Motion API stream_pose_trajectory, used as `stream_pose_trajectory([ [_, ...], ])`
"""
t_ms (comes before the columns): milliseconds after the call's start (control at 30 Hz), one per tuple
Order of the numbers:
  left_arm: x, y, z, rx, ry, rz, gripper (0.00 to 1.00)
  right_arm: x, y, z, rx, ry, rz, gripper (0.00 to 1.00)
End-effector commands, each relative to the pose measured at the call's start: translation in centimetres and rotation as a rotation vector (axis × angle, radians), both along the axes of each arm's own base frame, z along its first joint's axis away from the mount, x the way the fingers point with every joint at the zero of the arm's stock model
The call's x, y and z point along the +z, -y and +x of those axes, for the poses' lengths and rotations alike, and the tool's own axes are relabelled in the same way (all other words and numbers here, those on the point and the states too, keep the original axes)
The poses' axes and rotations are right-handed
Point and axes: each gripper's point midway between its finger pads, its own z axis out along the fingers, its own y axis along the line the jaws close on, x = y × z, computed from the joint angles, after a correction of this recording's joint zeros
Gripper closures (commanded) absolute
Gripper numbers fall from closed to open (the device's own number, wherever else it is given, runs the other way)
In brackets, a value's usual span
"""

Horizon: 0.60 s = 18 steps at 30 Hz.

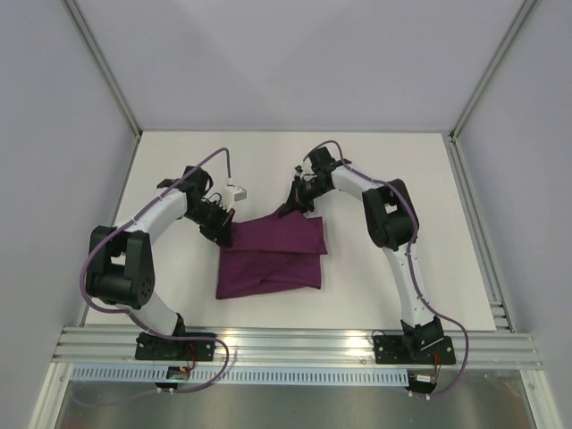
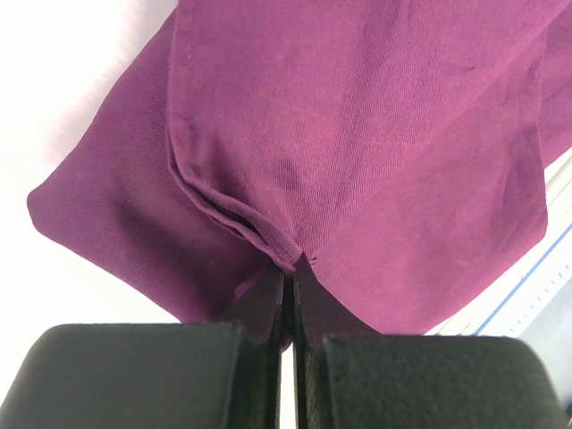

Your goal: Prepare the surgical pack

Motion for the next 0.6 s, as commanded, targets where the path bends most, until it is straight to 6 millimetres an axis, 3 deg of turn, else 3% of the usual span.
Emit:
stream_pose_trajectory([
  [0,-0.4,-0.8,0.9,0.009,0.023,0.036,1.0,5.2,-1.6,2.5,-0.027,0.109,0.102,1.0],
  [133,-0.4,-0.9,1.0,0.012,0.028,0.042,1.0,8.3,-1.6,4.3,-0.067,0.271,0.099,1.0],
  [200,-0.3,-0.9,1.0,0.013,0.028,0.044,1.0,8.3,-1.2,4.2,-0.075,0.314,0.077,0.99],
  [267,-0.2,-0.9,1.0,0.016,0.027,0.042,1.0,9.7,-0.9,4.6,-0.086,0.384,0.081,0.99],
  [467,0.0,-1.0,0.9,0.019,0.018,0.046,0.99,11.2,-0.6,3.9,-0.067,0.462,0.084,1.0],
  [533,0.3,-1.0,0.9,0.02,0.021,0.045,0.91,12.6,-0.8,3.0,-0.038,0.496,0.107,1.0],
  [567,0.4,-1.0,0.6,0.021,0.012,0.046,0.89,12.3,-0.7,2.2,-0.025,0.489,0.104,1.0],
])
